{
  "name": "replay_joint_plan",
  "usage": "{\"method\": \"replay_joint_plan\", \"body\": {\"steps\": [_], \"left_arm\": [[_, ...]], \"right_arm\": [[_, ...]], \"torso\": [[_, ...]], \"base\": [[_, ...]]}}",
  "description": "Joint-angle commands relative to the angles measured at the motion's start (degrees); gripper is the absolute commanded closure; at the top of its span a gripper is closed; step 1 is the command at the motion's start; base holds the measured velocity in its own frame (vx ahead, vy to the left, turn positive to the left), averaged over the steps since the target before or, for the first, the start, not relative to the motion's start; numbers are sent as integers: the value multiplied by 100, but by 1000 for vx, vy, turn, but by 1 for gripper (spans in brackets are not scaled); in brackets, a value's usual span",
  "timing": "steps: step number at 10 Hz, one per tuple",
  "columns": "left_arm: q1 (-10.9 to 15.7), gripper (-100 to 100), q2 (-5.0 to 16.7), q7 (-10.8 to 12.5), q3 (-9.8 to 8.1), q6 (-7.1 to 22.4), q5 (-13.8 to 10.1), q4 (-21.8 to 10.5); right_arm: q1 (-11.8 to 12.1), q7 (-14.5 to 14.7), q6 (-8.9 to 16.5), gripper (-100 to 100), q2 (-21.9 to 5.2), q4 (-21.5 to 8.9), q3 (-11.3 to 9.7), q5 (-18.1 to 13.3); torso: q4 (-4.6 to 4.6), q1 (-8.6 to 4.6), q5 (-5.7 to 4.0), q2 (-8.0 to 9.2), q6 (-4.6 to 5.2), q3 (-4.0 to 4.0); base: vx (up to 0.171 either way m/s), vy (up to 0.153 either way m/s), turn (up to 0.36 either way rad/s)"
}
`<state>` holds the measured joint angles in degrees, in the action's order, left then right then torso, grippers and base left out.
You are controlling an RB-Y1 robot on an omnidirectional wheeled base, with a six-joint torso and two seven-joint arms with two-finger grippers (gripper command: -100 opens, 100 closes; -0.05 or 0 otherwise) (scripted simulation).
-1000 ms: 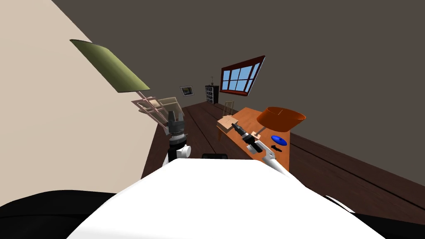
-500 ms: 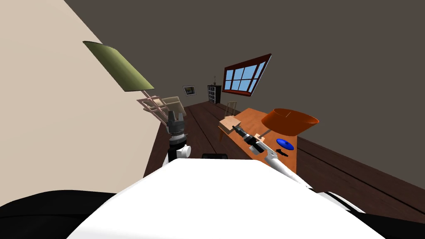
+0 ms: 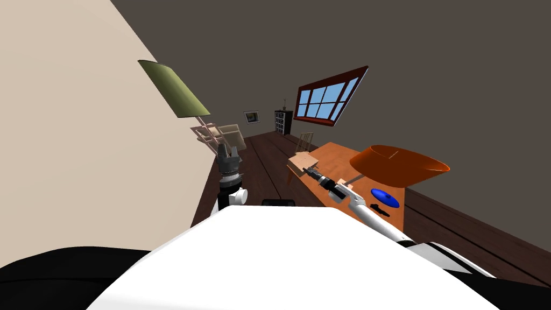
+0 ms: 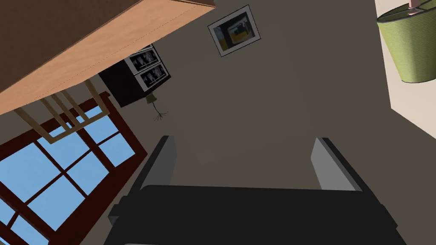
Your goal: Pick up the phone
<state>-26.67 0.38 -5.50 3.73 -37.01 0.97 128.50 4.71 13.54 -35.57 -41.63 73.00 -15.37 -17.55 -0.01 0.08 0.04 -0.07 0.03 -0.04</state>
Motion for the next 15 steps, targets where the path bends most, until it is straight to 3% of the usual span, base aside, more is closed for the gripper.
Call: {"method": "replay_joint_plan", "body": {"steps": [1,2,4,5,6,7,9,10,11,12,14,15], "left_arm": [[0,0,0,0,0,0,0,0],[-1,0,0,0,-1,0,0,0],[-1,0,0,0,-1,0,0,0],[-1,0,0,0,-1,0,0,0],[0,0,0,0,0,0,0,0],[-1,0,0,0,-1,0,0,0],[-1,0,0,0,-1,0,0,0],[-1,0,0,0,-1,0,0,0],[0,0,0,0,0,0,0,0],[-1,0,0,0,-1,0,0,0],[-1,0,0,0,-1,0,0,0],[-1,0,0,0,-1,0,0,0]], "right_arm": [[-35,39,-21,-100,-82,-286,-78,-60],[-107,90,-53,-100,-264,-560,-243,-176],[-107,90,-53,-100,-264,-717,-243,-176],[-169,137,-87,-100,-436,-990,-414,-291],[-169,137,-87,-100,-436,-1082,-414,-291],[-222,181,-122,-100,-597,-1214,-592,-405],[-222,181,-122,-100,-597,-1437,-592,-405],[-264,222,-159,-100,-746,-1687,-774,-516],[-264,222,-159,-100,-746,-1780,-774,-516],[-297,259,-196,-100,-883,-1975,-961,-625],[-297,259,-196,-100,-883,-2111,-961,-625],[-319,293,-234,-100,-1006,-2305,-1150,-732]], "torso": [[0,0,0,0,0,0],[0,-4,-1,2,5,1],[0,-6,-2,6,5,3],[2,-5,-2,11,6,6],[2,-5,-1,9,2,5],[2,-6,-2,9,5,5],[1,-9,-2,8,6,4],[2,-6,-2,13,6,7],[3,-6,-1,11,2,6],[2,-9,-2,11,6,6],[2,-11,-3,11,6,6],[3,-7,-2,15,7,8]], "base": [[33,2,81],[36,-2,130],[21,-4,54],[21,-3,168],[26,-9,101],[33,-13,150],[17,-11,36],[15,-7,157],[19,-16,99],[25,-21,125],[11,-16,43],[6,-13,125]]}}
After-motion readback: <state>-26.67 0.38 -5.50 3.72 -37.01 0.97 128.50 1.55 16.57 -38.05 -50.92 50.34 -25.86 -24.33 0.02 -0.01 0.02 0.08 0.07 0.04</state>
